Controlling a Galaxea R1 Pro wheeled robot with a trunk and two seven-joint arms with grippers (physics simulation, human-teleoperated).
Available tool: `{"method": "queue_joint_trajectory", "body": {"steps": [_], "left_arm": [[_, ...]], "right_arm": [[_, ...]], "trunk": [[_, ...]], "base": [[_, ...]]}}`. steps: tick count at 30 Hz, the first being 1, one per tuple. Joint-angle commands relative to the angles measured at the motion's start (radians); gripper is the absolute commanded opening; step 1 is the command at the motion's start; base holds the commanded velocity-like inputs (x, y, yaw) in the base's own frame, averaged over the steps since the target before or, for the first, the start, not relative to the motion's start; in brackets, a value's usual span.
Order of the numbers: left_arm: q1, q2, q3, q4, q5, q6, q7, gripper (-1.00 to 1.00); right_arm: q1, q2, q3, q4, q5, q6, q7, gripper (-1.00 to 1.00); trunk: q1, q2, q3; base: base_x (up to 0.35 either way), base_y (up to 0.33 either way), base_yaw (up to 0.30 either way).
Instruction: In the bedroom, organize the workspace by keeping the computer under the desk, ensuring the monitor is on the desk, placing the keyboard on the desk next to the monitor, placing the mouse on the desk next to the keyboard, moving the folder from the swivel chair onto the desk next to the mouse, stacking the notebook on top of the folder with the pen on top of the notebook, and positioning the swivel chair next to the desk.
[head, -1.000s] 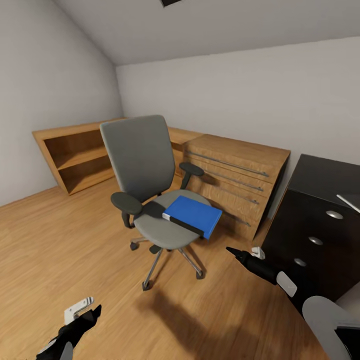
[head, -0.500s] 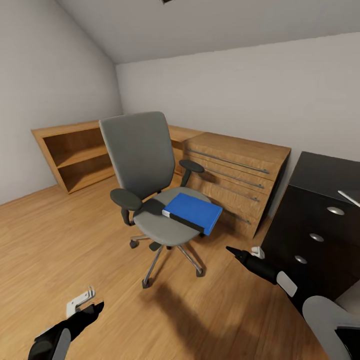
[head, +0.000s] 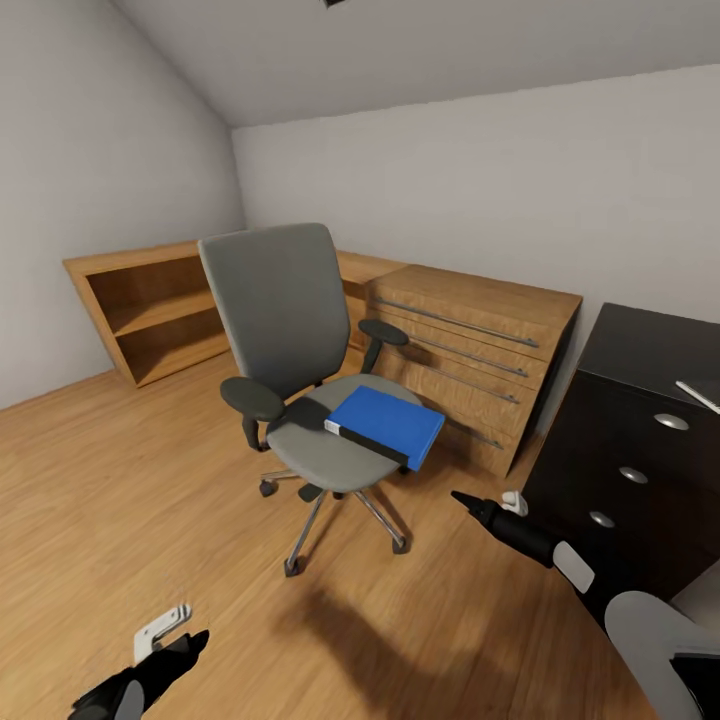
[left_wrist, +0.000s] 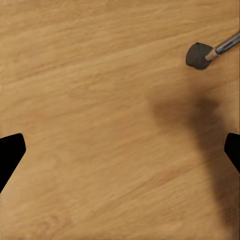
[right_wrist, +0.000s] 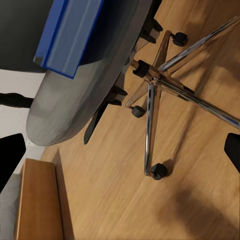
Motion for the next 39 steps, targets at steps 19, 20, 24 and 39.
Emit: {"method": "queue_joint_trajectory", "body": {"steps": [19,20,24,39], "left_arm": [[0.000,0.000,0.005,0.028,0.005,-0.055,-0.002,1.00],[0.000,0.000,0.005,0.031,0.005,-0.056,-0.002,1.00],[0.000,0.000,0.005,0.045,0.005,-0.060,-0.002,1.00],[0.000,0.000,0.005,0.058,0.004,-0.087,-0.002,1.00]], "right_arm": [[0.000,-0.001,-0.001,-0.035,-0.017,0.040,0.110,1.00],[0.000,-0.001,-0.001,-0.035,-0.022,0.044,0.112,1.00],[0.000,-0.001,-0.001,-0.036,-0.029,0.047,0.113,1.00],[0.000,0.002,-0.002,-0.037,-0.033,0.044,0.114,1.00]], "trunk": [[0.000,0.000,-0.001],[0.000,0.000,-0.001],[0.000,0.000,-0.001],[0.000,0.000,-0.001]], "base": [[0.011,0.000,0.000],[0.087,0.000,0.000],[0.091,0.000,0.000],[0.018,0.000,0.000]]}}
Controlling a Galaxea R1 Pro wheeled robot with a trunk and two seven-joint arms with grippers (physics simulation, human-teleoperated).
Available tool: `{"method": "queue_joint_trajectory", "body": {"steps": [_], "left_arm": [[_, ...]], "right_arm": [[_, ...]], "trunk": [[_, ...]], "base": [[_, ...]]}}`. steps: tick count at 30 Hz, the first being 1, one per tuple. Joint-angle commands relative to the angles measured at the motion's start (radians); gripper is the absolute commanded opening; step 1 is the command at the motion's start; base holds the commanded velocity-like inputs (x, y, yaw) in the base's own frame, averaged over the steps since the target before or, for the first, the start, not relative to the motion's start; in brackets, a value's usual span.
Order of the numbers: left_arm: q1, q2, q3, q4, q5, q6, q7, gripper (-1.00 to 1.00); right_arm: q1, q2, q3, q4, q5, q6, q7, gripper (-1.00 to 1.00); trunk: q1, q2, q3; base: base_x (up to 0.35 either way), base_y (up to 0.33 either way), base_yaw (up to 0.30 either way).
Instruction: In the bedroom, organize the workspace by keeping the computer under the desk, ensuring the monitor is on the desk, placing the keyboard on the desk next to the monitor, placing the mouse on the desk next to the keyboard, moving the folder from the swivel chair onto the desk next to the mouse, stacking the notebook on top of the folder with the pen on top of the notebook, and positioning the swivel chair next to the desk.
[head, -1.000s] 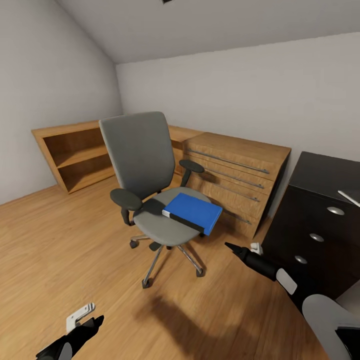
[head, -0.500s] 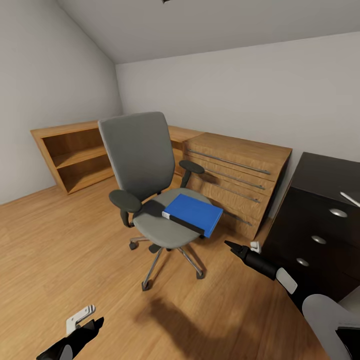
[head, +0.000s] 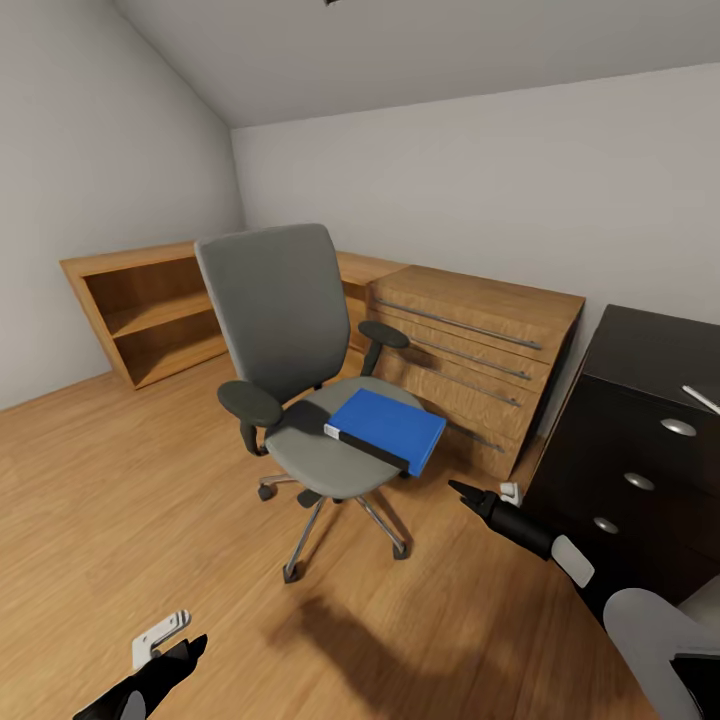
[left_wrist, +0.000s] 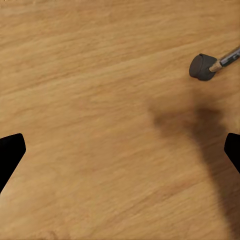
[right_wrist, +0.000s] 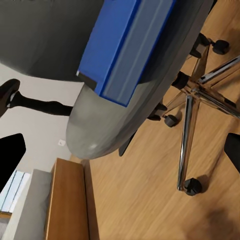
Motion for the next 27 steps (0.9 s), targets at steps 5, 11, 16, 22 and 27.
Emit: {"method": "queue_joint_trajectory", "body": {"steps": [5,11,16,22,27], "left_arm": [[0.000,0.000,0.003,0.013,0.008,0.006,-0.003,1.00],[0.000,0.000,0.003,0.024,0.008,0.006,-0.002,1.00],[0.000,0.000,0.003,0.025,0.008,0.006,-0.002,1.00],[0.000,0.000,0.003,0.026,0.008,0.006,-0.002,1.00],[0.000,0.000,0.003,0.026,0.008,0.006,-0.002,1.00]], "right_arm": [[0.000,0.000,-0.003,0.001,-0.006,0.008,-0.001,1.00],[0.000,0.002,-0.019,0.002,-0.007,0.006,-0.002,1.00],[0.000,0.003,-0.022,0.003,-0.007,0.006,-0.002,1.00],[0.000,0.004,-0.023,0.003,-0.007,0.006,-0.002,1.00],[0.000,0.004,-0.023,0.003,-0.007,0.006,-0.002,1.00]], "trunk": [[0.000,0.000,-0.001],[0.000,0.000,-0.001],[0.000,0.000,-0.001],[0.000,0.000,-0.001],[0.000,0.000,-0.001]], "base": [[0.170,0.060,0.000],[0.106,0.030,0.000],[0.023,0.006,0.000],[0.004,0.001,0.000],[0.001,0.000,0.000]]}}
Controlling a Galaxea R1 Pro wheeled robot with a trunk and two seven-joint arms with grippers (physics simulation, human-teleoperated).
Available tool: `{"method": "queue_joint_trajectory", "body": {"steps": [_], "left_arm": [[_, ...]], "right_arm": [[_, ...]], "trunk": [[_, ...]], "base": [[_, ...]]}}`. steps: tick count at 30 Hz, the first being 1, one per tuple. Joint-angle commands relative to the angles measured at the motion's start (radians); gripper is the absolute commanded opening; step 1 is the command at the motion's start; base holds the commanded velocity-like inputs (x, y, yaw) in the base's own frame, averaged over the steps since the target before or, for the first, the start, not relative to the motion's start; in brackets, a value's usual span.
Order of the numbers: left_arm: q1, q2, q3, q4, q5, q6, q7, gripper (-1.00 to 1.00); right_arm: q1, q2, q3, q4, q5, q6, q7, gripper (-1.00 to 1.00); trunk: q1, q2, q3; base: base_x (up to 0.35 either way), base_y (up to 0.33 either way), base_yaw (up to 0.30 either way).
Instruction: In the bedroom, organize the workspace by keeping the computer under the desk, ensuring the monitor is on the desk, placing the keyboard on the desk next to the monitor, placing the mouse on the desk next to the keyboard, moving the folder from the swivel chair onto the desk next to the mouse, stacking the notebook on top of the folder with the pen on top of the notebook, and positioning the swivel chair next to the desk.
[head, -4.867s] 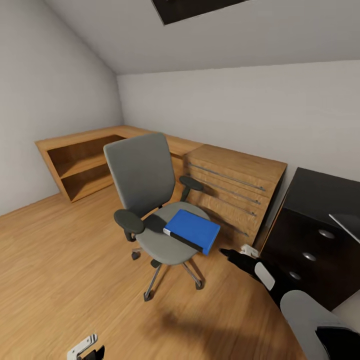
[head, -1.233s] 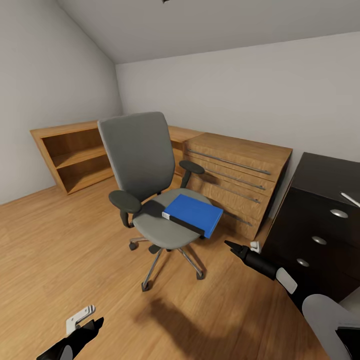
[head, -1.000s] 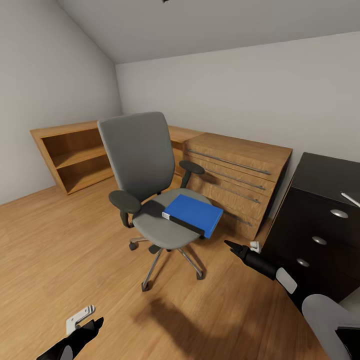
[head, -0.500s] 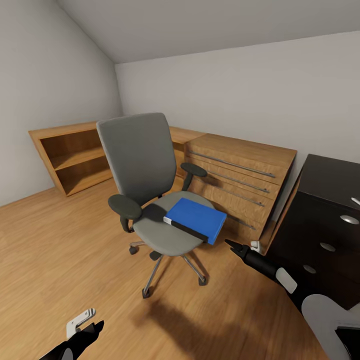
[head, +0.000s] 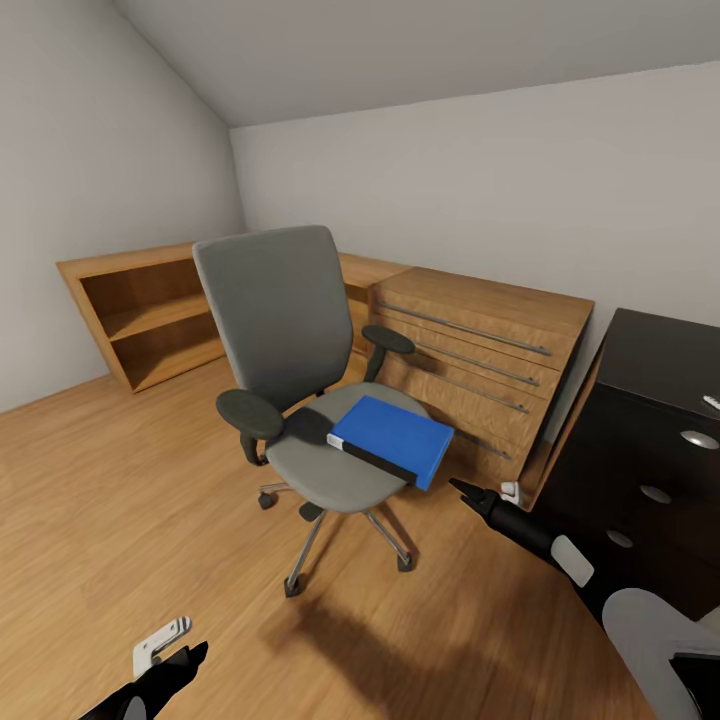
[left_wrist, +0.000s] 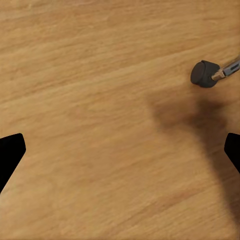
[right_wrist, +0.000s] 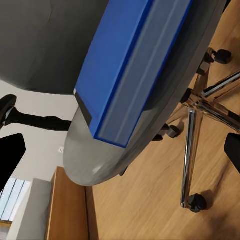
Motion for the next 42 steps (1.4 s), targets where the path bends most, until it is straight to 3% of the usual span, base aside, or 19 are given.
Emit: {"method": "queue_joint_trajectory", "body": {"steps": [1,30,38,42], "left_arm": [[0.000,0.000,0.002,-0.001,0.007,0.006,-0.002,1.00],[0.000,0.000,0.004,0.005,0.008,0.006,-0.002,1.00],[0.000,-0.001,0.004,0.005,0.008,0.006,-0.002,1.00],[0.000,-0.002,0.004,0.005,0.008,0.006,-0.002,1.00]], "right_arm": [[0.000,0.000,-0.002,0.000,-0.004,0.010,0.002,1.00],[0.000,-0.001,-0.002,0.001,-0.004,0.011,0.002,1.00],[0.000,-0.002,-0.002,0.001,-0.004,0.011,0.002,1.00],[0.000,-0.002,-0.002,0.002,-0.004,0.011,0.002,1.00]], "trunk": [[0.000,0.000,-0.001],[0.000,0.000,-0.001],[0.030,-0.056,-0.026],[0.030,-0.056,-0.026]], "base": [[0.000,0.000,0.000],[0.040,0.028,0.000],[0.002,0.002,0.000],[0.000,0.000,0.000]]}}
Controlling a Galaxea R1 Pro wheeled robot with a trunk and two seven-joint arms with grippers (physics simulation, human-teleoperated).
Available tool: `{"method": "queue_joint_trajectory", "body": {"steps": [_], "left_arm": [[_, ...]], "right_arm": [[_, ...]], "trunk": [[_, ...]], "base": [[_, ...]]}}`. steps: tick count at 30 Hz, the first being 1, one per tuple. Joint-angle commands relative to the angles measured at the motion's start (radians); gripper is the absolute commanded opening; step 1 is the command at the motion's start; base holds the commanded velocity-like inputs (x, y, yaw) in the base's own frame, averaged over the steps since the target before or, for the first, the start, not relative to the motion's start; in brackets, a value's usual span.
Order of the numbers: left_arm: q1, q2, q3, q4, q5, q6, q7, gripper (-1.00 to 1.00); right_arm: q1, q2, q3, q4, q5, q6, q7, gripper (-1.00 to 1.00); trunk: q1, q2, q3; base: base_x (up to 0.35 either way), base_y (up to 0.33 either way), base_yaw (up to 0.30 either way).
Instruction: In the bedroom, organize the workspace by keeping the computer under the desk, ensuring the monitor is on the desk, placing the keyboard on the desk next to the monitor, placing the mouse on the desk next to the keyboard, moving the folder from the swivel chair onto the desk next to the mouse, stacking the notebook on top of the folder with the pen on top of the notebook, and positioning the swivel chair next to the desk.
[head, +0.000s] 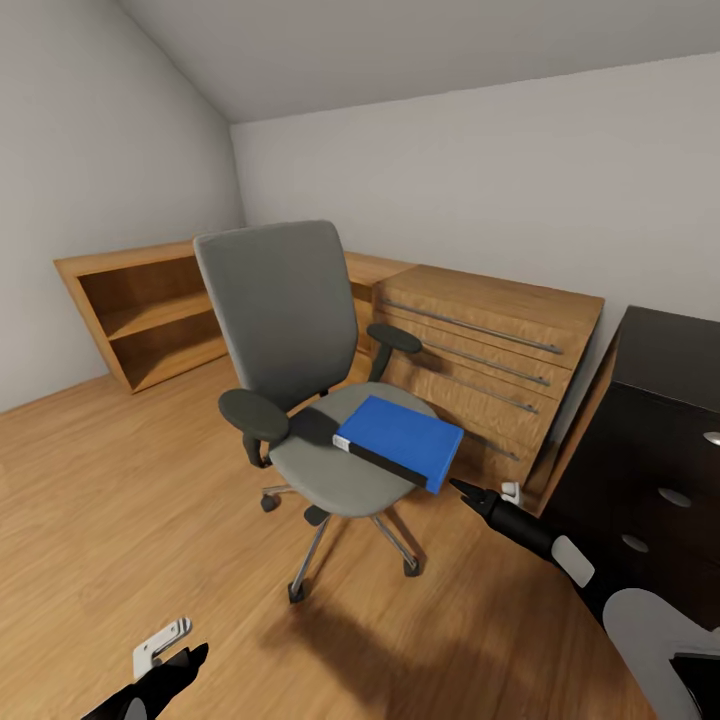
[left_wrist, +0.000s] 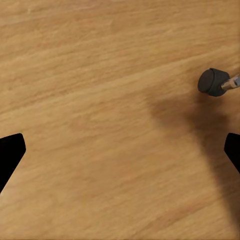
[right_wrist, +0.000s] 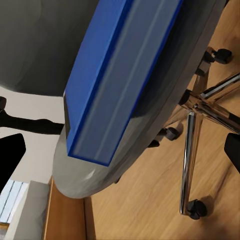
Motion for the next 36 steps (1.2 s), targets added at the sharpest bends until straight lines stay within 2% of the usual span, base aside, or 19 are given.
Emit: {"method": "queue_joint_trajectory", "body": {"steps": [1,16,36], "left_arm": [[0.000,0.000,0.002,-0.001,0.006,0.006,-0.002,1.00],[0.000,0.001,0.003,-0.001,0.005,0.005,-0.003,1.00],[0.000,0.001,0.007,-0.001,0.005,0.006,-0.002,1.00]], "right_arm": [[0.000,0.000,-0.002,0.000,-0.004,0.010,0.002,1.00],[0.000,0.001,-0.002,0.003,-0.004,0.010,0.002,1.00],[0.000,0.001,-0.002,0.003,-0.004,0.010,0.002,1.00]], "trunk": [[0.000,0.000,-0.001],[0.000,0.000,-0.001],[0.000,0.000,-0.001]], "base": [[0.000,0.000,0.000],[0.003,0.000,0.000],[0.064,0.026,0.000]]}}
